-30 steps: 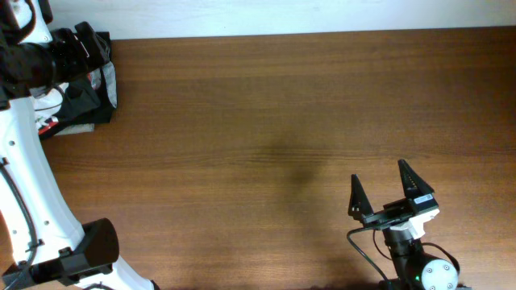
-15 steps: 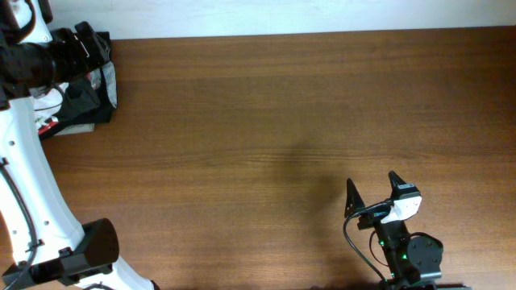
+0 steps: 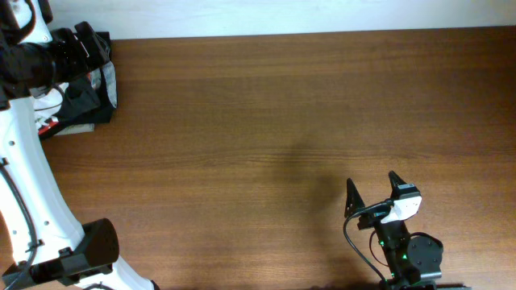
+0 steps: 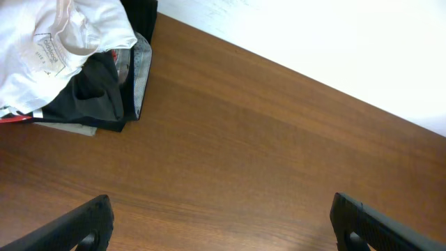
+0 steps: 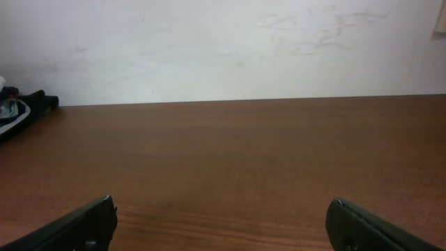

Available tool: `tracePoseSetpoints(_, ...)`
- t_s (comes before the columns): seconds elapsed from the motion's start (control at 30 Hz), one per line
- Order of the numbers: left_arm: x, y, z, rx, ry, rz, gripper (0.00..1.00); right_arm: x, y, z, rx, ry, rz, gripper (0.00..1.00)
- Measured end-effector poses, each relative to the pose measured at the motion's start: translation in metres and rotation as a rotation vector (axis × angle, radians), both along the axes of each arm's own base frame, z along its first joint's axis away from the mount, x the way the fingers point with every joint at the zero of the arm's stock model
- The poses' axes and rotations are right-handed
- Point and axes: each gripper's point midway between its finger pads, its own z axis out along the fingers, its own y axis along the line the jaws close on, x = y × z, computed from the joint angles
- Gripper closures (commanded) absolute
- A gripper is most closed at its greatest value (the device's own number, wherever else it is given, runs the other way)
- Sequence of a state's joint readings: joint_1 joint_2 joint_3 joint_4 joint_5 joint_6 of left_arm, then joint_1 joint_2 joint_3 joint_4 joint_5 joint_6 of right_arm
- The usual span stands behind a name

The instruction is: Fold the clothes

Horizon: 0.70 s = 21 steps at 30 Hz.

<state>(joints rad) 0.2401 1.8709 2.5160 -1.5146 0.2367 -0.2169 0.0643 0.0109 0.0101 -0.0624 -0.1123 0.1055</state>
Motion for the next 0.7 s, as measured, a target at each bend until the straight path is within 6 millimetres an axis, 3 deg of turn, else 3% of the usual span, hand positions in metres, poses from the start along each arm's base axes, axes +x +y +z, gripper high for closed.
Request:
tracePoseSetpoints(0.23,0.0,0.0,0.0,0.0,-0.001,0.0,0.01,0.0,0.0,0.0,0.0,0.0,0.0,0.01)
tracePoseSetpoints(0.3,-0.012,-0.007,0.006,0.003,-0.01,-0.01,0.01,0.0,0.0,0.0,0.0,0.001,0.0,0.01)
tracePoseSetpoints(0.33,-0.025,-0.018,0.009,0.003,-0.011,-0.029,0.01,0.0,0.0,0.0,0.0,-0.001,0.0,0.01)
tracePoseSetpoints(0.37,-0.055,-0.041,0.013,0.0,-0.003,-0.075,0.01,0.0,0.0,0.0,0.0,0.0,0.0,0.01)
tracePoseSetpoints(0.4,-0.072,-0.055,0.017,0.003,-0.029,-0.109,0.01,0.0,0.0,0.0,0.0,0.001,0.0,0.01)
tracePoseSetpoints(0.5,-0.149,-0.095,-0.026,-0.016,0.081,-0.223,0.01,0.0,-0.001,0.0,-0.001,0.001,-0.003,0.01)
tracePoseSetpoints(0.57,-0.193,-0.099,-0.057,-0.023,0.134,-0.237,0.01,0.0,-0.001,0.0,0.0,-0.001,-0.005,0.01)
tracePoseSetpoints(0.6,-0.203,-0.099,-0.062,-0.023,0.137,-0.237,0.01,0.0,-0.001,0.001,0.0,-0.003,-0.005,0.01)
tracePoseSetpoints(0.63,-0.224,-0.097,-0.08,-0.007,0.118,-0.227,0.01,0.0,-0.001,0.0,0.0,0.001,-0.006,0.01)
tracePoseSetpoints(0.67,-0.232,-0.095,-0.087,-0.003,0.131,-0.222,0.01,0.0,-0.001,0.0,0.0,0.002,-0.007,0.01)
tracePoseSetpoints(0.7,-0.239,-0.09,-0.095,0.037,0.027,-0.201,0.01,0.0,-0.001,0.0,0.0,0.0,-0.007,0.01)
